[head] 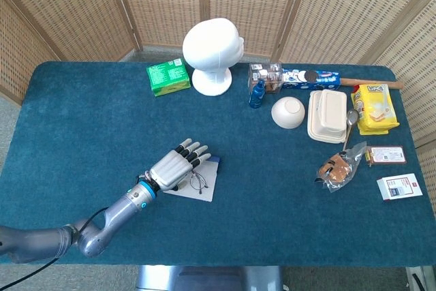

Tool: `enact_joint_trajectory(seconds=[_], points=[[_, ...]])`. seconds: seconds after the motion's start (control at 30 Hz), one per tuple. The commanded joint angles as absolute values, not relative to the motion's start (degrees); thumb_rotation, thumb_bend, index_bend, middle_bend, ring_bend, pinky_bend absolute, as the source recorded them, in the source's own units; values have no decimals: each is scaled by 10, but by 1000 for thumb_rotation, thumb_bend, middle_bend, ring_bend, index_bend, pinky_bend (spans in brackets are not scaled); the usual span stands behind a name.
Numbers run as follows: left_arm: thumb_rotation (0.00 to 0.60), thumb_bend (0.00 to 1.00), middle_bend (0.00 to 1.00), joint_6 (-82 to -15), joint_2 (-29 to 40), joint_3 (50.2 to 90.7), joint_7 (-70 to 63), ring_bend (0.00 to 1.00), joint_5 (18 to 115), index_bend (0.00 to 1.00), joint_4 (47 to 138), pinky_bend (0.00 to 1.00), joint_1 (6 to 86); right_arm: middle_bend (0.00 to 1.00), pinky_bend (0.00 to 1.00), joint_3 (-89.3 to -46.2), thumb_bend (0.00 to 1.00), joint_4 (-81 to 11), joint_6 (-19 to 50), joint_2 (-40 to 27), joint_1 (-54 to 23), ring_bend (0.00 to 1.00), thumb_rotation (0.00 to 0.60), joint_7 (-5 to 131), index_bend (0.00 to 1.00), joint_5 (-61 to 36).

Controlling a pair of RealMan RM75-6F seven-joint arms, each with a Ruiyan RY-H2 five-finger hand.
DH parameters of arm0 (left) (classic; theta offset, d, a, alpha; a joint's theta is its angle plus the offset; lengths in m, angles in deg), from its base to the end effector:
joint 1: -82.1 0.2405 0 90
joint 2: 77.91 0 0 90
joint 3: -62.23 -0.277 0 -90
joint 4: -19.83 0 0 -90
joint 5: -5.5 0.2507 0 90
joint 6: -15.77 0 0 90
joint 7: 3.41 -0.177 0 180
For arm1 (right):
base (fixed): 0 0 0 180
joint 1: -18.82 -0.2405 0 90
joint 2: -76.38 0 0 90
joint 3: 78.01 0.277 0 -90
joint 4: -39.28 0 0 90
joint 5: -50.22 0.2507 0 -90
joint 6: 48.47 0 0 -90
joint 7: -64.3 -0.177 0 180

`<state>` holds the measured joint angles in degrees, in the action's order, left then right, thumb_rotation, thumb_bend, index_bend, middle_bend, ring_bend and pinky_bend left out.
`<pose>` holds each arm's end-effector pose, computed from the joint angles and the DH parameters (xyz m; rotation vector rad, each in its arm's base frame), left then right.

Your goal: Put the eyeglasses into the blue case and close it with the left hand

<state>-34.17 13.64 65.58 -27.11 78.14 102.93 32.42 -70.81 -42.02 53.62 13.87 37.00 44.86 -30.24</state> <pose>-0.1130 0.3649 -0.1181 -2.2358 -0.6470 -0.8562 -0.4261 -0.0656 0.2333 0.8942 -0.8542 0.8693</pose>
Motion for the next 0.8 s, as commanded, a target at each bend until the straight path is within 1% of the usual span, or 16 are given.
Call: enact_joint_trajectory(seconds=[0.03,0.17,0.5,0.8], points=[[600,276,0,-339,147,664,-286,0,758,0,1028,0,324,100,175,-708,185,-419,538,139,372,0,536,446,0,-301],[600,274,0,-330,156,674,-292,0,740,0,1039,0,317,100,175,-708,185,-416,539,137,375,0,540,441,0,-299],[598,252,0,-335,171,667,-332,0,738,0,1065,0,310,100,175,-707,185,-409,536,135,374,0,537,435,0,-298],[580,242,0,-348,207,662,-377,0,740,0,1040,0,304,100,175,-706,186,-399,538,133,379,0,540,422,0,-296]])
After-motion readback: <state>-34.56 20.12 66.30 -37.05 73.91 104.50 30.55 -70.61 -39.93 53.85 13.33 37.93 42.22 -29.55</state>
